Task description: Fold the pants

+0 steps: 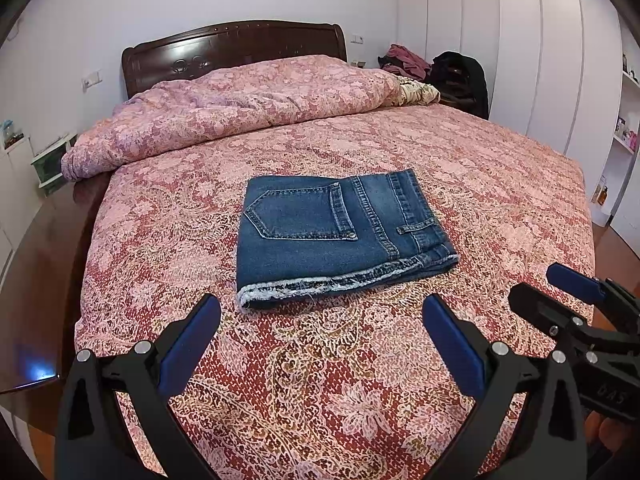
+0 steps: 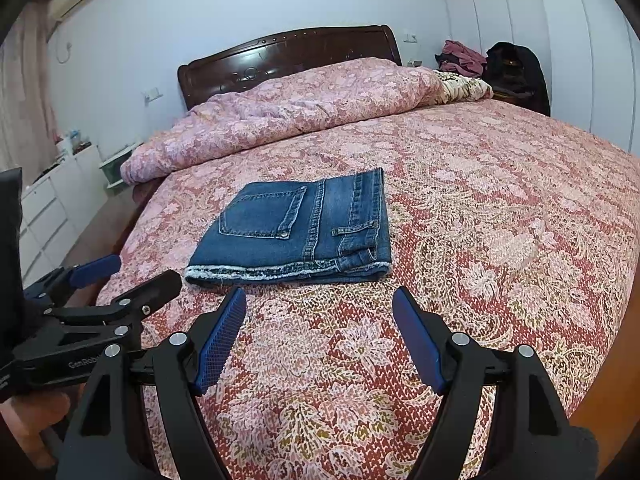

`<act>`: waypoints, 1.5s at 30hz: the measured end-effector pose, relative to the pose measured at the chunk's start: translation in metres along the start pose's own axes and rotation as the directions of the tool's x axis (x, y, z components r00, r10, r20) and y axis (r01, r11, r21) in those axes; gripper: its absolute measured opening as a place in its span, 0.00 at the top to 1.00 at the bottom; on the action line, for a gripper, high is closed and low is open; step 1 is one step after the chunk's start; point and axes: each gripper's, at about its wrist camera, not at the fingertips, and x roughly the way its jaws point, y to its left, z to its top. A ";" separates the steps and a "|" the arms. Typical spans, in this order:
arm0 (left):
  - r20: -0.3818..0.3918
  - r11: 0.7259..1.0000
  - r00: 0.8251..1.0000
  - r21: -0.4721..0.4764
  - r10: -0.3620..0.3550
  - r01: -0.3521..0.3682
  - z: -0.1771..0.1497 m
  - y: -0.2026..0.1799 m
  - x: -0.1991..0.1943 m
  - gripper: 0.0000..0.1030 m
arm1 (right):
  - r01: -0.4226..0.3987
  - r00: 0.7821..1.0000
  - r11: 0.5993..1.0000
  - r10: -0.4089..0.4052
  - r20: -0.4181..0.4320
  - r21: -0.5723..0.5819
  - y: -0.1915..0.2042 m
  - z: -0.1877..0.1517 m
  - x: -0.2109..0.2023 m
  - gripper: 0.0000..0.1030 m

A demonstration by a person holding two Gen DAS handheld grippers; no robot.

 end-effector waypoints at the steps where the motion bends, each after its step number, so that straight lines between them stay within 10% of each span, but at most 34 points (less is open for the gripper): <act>1: 0.007 1.000 1.000 0.000 -0.007 0.007 -0.001 0.001 0.000 0.02 | 0.002 1.000 1.000 -0.002 0.008 -0.001 0.000 0.000 -0.001 0.27; 13: 0.330 0.995 0.942 0.099 -0.061 0.030 -0.014 -0.001 -0.030 0.02 | -0.010 0.994 0.999 0.013 0.105 -0.031 0.006 0.004 -0.016 0.27; 35: 0.461 0.991 0.877 0.069 -0.134 0.115 -0.026 0.008 -0.040 0.02 | 0.109 0.972 0.985 -0.078 0.221 -0.131 0.007 -0.008 -0.042 0.27; 45: 0.398 0.980 0.896 0.103 -0.197 0.170 -0.025 0.000 -0.036 0.02 | 0.127 0.978 0.988 -0.110 0.179 -0.088 -0.001 -0.009 -0.045 0.27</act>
